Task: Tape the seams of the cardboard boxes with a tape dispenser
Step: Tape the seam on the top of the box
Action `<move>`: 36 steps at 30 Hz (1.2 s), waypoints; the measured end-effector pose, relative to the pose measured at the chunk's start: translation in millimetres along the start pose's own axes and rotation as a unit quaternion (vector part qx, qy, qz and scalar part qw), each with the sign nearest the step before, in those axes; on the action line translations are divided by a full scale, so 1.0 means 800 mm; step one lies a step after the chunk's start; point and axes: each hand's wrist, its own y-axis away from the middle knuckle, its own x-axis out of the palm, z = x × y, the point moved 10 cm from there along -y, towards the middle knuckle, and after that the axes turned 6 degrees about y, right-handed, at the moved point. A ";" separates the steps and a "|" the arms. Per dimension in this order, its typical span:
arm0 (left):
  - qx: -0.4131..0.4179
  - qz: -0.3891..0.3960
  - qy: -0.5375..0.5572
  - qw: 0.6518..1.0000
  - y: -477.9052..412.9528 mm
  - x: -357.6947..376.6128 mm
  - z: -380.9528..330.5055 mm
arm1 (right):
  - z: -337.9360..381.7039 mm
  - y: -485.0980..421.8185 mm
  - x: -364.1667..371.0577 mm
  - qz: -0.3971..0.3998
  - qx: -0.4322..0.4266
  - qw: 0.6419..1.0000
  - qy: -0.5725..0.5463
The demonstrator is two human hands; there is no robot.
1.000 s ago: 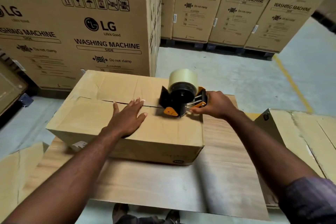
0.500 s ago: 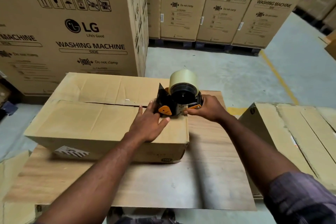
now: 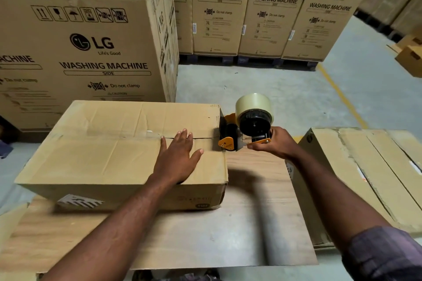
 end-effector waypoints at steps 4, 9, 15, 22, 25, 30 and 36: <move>0.041 -0.008 0.024 0.999 -0.006 0.006 -0.057 | 0.009 0.000 0.007 0.022 -0.001 1.000 -0.015; 0.082 0.024 0.056 0.995 -0.013 0.028 -0.098 | 0.008 -0.003 0.005 0.030 -0.001 0.999 -0.023; 0.078 0.029 0.070 0.994 -0.019 0.029 -0.100 | -0.010 -0.002 0.014 0.028 0.018 0.999 -0.034; 0.067 0.038 0.064 0.995 -0.015 0.031 -0.099 | -0.044 0.005 0.009 0.041 0.035 0.998 -0.009; 0.068 0.040 0.062 0.995 -0.014 0.030 -0.101 | -0.058 0.007 0.008 0.051 0.033 0.998 0.036; 0.068 0.041 0.059 0.995 -0.013 0.028 -0.102 | -0.058 -0.002 0.013 0.072 0.025 0.995 0.058; 0.068 0.038 0.065 0.995 -0.013 0.027 -0.103 | -0.032 -0.030 0.022 0.118 -0.003 0.989 0.088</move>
